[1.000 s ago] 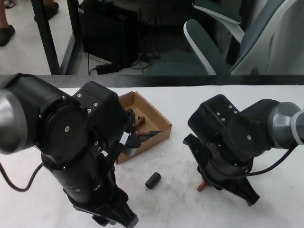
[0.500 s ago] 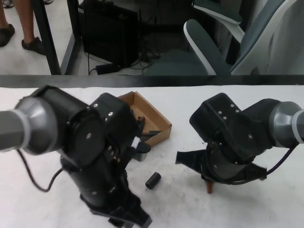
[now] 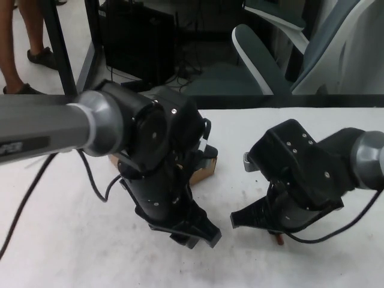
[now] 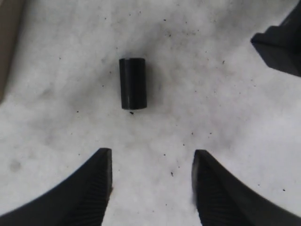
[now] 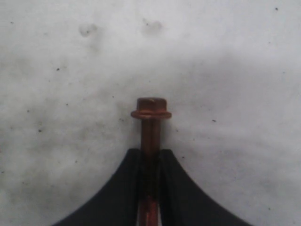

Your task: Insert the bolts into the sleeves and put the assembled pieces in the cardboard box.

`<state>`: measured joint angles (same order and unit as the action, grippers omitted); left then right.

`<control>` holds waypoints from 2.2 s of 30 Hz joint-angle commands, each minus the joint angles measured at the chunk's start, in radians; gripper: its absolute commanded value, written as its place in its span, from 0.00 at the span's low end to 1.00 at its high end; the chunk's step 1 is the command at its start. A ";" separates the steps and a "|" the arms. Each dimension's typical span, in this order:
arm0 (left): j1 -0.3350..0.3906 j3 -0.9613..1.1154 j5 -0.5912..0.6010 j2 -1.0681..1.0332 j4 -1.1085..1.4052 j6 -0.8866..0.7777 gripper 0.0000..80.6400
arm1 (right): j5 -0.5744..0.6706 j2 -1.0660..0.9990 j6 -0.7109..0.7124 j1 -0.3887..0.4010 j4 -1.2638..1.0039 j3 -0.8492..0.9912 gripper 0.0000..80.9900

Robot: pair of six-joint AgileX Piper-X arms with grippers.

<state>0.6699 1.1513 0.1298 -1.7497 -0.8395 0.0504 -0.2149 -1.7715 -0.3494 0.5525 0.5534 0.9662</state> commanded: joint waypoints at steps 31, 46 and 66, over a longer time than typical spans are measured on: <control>0.005 0.088 0.002 -0.110 0.049 0.001 0.61 | -0.005 -0.011 0.065 -0.011 -0.024 -0.136 0.00; 0.005 0.093 0.030 -0.174 0.094 -0.002 0.61 | 0.027 -0.011 0.056 -0.021 -0.024 -0.136 0.00; 0.005 0.144 0.030 -0.185 0.039 0.003 0.49 | 0.045 -0.011 0.065 -0.047 -0.047 -0.136 0.00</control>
<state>0.6699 1.2853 0.1560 -1.9350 -0.7934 0.0508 -0.1751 -1.7443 -0.2942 0.5171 0.4364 0.8676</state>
